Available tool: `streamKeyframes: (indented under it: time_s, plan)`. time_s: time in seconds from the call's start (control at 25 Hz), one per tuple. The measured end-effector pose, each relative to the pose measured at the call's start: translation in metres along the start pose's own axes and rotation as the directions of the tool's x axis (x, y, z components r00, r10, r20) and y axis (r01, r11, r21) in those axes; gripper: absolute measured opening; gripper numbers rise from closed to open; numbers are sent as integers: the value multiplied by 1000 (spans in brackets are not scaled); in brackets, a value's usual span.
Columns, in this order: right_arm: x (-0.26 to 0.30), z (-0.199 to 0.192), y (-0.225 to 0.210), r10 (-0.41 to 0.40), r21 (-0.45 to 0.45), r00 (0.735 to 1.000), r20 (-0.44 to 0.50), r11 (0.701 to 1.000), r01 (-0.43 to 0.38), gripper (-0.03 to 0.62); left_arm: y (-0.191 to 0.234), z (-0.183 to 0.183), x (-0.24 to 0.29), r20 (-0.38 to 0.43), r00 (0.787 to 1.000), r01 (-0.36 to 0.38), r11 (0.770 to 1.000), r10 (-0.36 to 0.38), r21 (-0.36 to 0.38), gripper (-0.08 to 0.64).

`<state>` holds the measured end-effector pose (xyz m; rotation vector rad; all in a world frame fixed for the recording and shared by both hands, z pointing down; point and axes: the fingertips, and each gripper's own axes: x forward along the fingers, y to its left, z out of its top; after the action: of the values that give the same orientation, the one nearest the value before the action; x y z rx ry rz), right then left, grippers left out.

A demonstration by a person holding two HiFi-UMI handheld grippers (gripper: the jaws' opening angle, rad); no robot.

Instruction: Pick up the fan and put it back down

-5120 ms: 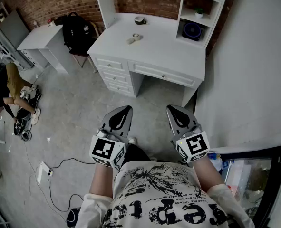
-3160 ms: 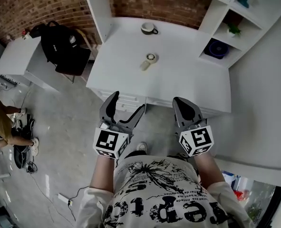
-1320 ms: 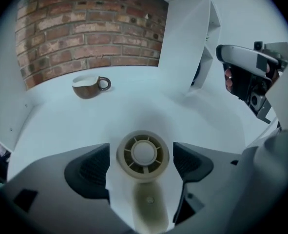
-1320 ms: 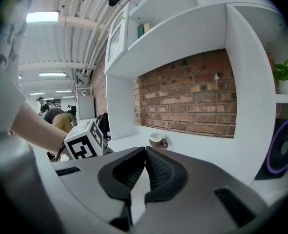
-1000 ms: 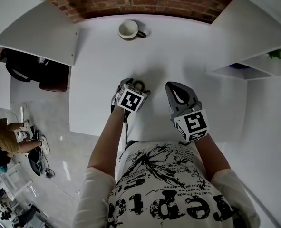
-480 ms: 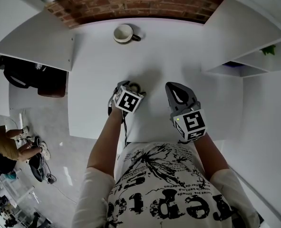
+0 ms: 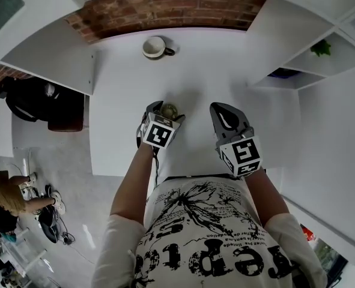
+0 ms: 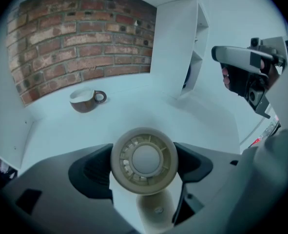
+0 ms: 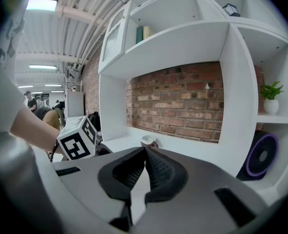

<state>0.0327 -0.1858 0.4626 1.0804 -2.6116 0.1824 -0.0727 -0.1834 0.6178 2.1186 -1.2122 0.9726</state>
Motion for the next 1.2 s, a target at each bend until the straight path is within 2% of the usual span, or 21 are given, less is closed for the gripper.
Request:
streamKeyframes:
  time_s: [0.12, 0.24, 0.36, 0.48, 0.68, 0.92, 1.0, 1.2]
  plan:
    - [-13, 10, 10, -21, -6, 1000, 17, 1000, 21, 15, -4, 19, -31, 99, 995, -1, 1000, -1, 23, 385]
    - [-27, 20, 20, -43, -5, 999, 32, 999, 43, 15, -10, 34, -64, 195, 981, -12, 999, 4, 41, 385]
    - [-35, 32, 24, -64, -8, 996, 65, 998, 65, 15, -8, 53, -94, 282, 959, -47, 998, 30, 52, 385]
    - [-47, 43, 31, -79, -8, 993, 91, 997, 80, 15, -9, 67, -129, 371, 927, -73, 997, 56, 30, 385]
    - [-66, 71, 38, -104, -25, 983, 154, 994, 110, 15, -15, 97, -196, 530, 845, -110, 993, 69, 45, 385]
    - [-84, 95, 43, -118, -42, 971, 207, 991, 130, 15, -22, 113, -258, 640, 765, -124, 991, 70, 40, 385]
    - [-89, 103, 46, -117, -49, 967, 227, 990, 131, 15, -26, 117, -280, 684, 727, -127, 991, 61, 47, 385]
    - [-98, 118, 57, -106, -70, 956, 272, 989, 130, 15, -37, 121, -333, 793, 609, -130, 989, 22, 73, 385]
